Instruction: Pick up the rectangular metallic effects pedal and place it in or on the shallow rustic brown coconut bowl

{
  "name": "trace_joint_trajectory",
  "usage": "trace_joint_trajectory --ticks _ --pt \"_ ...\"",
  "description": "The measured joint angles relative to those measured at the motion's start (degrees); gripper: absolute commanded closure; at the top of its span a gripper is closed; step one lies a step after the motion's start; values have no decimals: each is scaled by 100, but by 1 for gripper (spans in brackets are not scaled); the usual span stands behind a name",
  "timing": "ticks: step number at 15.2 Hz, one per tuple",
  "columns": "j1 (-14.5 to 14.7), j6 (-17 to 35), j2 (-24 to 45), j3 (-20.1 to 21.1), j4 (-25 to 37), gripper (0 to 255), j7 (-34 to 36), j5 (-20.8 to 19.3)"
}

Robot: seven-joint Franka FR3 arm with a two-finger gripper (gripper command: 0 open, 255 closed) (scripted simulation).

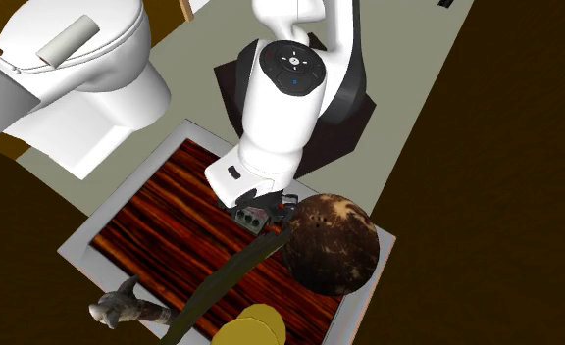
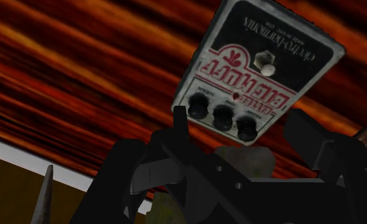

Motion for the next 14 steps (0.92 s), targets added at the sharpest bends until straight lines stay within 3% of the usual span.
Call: trace_joint_trajectory --ticks 5,14 --pt "5 -78 -46 2 25 255 -10 -1" --pt "12 -719 -220 10 503 255 -149 52"
